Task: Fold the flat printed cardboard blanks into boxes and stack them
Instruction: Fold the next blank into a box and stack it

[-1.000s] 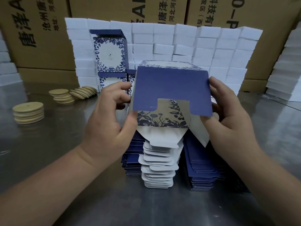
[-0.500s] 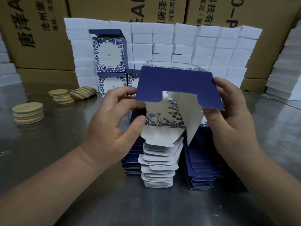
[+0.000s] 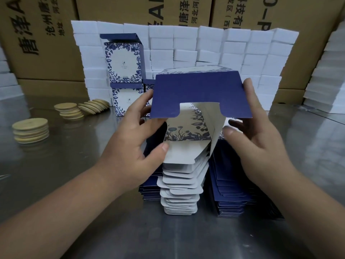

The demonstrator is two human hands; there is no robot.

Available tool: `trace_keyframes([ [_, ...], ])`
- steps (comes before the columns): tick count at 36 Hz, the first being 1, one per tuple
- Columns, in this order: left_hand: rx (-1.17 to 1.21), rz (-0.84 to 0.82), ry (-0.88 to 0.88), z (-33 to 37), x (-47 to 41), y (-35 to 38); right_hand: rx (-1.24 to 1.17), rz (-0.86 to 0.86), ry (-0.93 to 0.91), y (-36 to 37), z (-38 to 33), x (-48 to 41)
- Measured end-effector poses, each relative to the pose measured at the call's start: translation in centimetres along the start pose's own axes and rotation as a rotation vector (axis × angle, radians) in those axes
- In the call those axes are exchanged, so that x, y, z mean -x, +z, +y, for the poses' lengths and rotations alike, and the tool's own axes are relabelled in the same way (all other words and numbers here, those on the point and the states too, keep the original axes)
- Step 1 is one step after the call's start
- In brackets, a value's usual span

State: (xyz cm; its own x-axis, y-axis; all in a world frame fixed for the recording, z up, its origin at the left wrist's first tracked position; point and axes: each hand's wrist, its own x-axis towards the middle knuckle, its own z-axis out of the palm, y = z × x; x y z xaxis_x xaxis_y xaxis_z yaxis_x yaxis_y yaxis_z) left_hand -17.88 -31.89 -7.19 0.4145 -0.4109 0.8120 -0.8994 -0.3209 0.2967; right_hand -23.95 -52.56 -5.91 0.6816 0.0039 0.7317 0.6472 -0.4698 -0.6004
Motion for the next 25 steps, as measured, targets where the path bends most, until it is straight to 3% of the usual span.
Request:
trace_keyframes([
  [6, -0.019, -0.028, -0.04, 0.13, -0.04, -0.08, 0.081, -0.105, -0.006, 0.18, 0.24, -0.02],
  [19, -0.065, 0.012, -0.041, -0.17, -0.12, 0.0, 0.176, -0.116, -0.013, 0.17, 0.33, -0.15],
  [25, -0.084, 0.02, -0.069, -0.15, -0.04, -0.03, 0.206, -0.13, -0.125, 0.11, 0.28, -0.25],
])
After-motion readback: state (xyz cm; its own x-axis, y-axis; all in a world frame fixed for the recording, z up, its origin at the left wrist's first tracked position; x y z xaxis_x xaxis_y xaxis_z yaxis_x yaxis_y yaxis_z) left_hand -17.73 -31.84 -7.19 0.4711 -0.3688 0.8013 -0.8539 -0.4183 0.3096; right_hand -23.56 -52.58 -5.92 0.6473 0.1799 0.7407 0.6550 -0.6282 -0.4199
